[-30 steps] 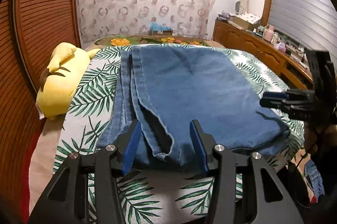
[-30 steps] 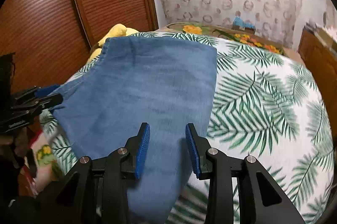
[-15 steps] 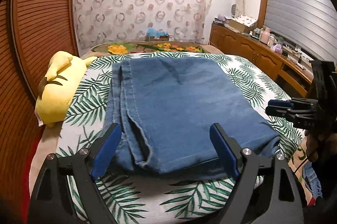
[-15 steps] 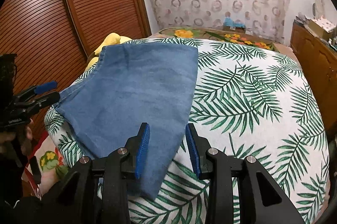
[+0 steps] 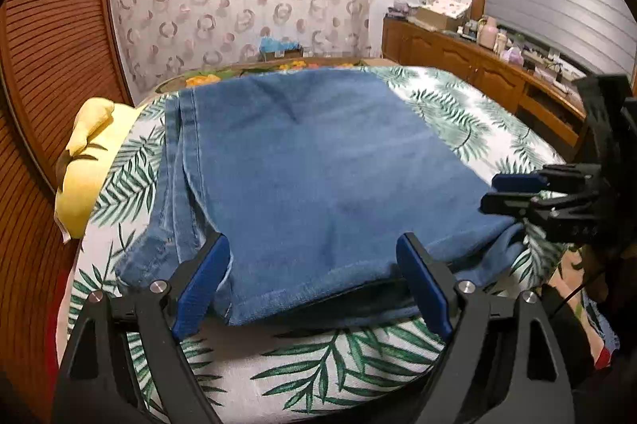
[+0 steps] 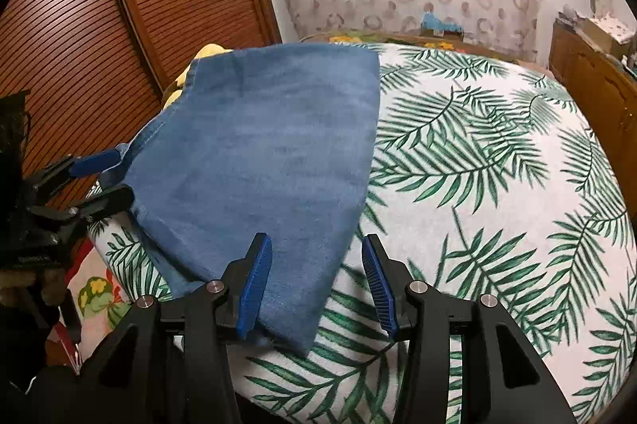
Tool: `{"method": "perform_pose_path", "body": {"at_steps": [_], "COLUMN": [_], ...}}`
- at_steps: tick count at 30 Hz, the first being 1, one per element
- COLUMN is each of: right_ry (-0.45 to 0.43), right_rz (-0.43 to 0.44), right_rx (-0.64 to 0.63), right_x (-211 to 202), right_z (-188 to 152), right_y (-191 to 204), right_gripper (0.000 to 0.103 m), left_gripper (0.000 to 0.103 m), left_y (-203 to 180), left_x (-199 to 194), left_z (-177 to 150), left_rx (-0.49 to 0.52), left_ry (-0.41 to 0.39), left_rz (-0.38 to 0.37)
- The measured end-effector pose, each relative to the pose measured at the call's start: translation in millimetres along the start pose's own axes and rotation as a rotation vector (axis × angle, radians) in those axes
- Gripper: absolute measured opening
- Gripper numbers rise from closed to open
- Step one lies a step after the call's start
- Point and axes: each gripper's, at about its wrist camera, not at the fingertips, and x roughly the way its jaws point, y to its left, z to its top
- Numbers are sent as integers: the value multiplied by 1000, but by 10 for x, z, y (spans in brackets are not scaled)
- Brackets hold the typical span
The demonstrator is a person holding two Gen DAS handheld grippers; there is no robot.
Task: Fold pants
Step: 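Open both tools and release the folded jeans on the bed, then close the right tool on the end of the folded jeans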
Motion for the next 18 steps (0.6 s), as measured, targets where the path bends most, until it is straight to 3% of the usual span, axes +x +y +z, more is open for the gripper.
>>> {"method": "perform_pose_path", "body": {"at_steps": [6,14,18], "right_ry": [27,27,25], "right_rz": [26,68,112], "right_rx": [26,29,28], "right_x": [117,217,234], "right_z": [-15,-1,5], "right_y": [-17,-37,-25], "right_gripper": [49,49,27], "left_gripper": [86,86,86], "left_y": [13,67,63], "left_x": [145,164,172], "left_z": [-120,-166,-174], "left_rx": [3,12,15], "left_ry": [59,72,72], "left_rz": [11,18,20]}}
